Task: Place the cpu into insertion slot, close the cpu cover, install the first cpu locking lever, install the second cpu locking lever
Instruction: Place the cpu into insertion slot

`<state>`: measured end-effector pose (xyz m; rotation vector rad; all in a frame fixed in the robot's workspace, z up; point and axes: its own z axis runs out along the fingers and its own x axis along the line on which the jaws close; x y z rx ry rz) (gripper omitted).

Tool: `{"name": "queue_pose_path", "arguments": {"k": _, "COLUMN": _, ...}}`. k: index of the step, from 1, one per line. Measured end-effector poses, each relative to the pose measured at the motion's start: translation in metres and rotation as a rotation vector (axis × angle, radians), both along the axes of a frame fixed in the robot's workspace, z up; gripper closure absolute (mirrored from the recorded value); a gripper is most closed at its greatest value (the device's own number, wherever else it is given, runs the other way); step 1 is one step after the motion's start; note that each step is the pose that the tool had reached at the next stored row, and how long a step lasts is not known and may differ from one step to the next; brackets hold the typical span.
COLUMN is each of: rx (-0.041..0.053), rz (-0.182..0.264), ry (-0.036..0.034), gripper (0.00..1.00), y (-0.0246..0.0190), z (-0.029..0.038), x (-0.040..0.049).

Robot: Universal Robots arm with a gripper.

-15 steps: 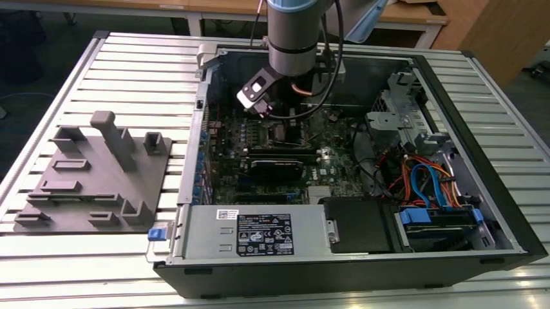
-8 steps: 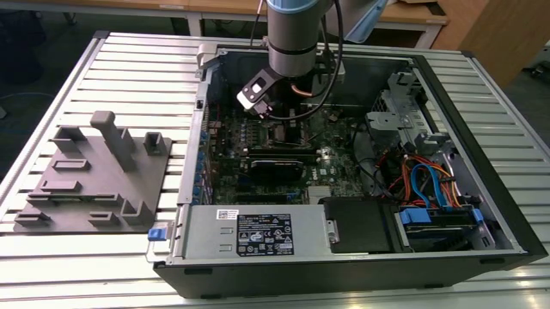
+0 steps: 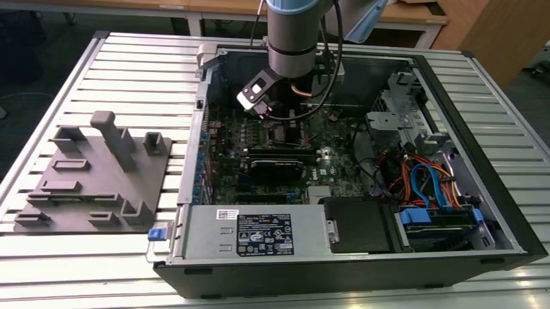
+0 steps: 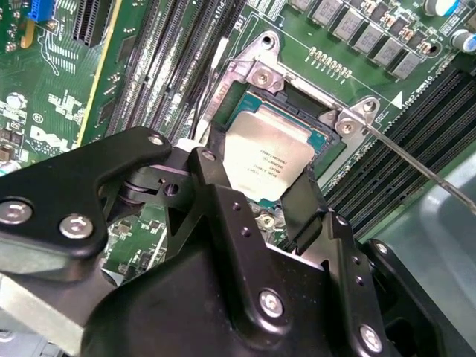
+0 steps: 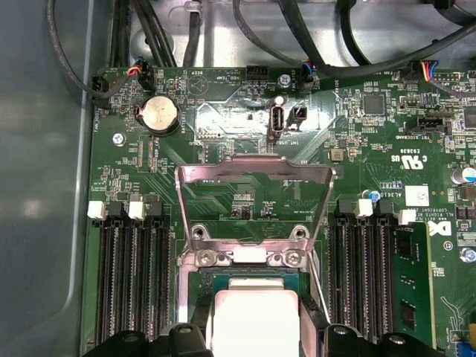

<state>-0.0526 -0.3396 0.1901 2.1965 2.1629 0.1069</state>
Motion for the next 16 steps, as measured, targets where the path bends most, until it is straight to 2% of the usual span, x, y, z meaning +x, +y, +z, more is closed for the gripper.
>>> {"name": "queue_pose_path", "arguments": {"k": 16, "rx": 0.0001, "rz": 0.000, "ry": -0.0001, "gripper": 0.46, "y": 0.0000, "z": -0.0003, "x": 0.0000}}
